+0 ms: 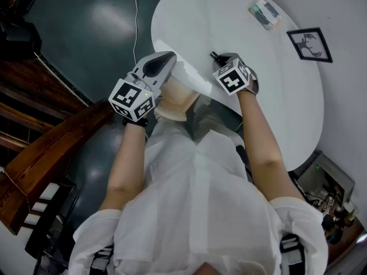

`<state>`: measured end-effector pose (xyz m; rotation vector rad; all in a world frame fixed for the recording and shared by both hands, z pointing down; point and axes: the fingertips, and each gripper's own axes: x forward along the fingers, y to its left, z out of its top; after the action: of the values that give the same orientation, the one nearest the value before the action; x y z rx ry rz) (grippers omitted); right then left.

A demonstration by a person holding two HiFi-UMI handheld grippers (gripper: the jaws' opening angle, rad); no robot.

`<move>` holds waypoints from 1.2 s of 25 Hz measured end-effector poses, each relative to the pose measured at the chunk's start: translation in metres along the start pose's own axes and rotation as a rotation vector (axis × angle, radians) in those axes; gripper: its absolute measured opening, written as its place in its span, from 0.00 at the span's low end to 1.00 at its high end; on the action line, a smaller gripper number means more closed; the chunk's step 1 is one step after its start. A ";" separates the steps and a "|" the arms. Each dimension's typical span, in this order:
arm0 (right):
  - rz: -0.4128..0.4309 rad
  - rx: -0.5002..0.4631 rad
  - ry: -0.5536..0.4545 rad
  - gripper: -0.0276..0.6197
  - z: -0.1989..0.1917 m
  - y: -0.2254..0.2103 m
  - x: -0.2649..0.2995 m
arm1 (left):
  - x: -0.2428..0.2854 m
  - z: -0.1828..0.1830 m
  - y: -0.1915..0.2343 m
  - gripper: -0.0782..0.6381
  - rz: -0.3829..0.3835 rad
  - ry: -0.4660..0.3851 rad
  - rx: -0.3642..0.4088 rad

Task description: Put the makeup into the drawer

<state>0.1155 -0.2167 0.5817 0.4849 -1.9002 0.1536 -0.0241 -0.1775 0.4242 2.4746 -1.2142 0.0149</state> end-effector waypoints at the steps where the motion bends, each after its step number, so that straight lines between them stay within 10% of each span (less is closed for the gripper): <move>1: -0.001 -0.005 0.004 0.18 0.000 0.000 0.000 | -0.001 0.000 0.001 0.15 0.002 -0.002 0.000; 30: 0.006 -0.079 -0.016 0.18 0.046 0.079 -0.003 | -0.097 -0.021 0.031 0.15 0.115 -0.006 -0.020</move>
<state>0.0451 -0.1599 0.5717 0.4279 -1.9162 0.0781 -0.1054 -0.1140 0.4369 2.3866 -1.3506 0.0266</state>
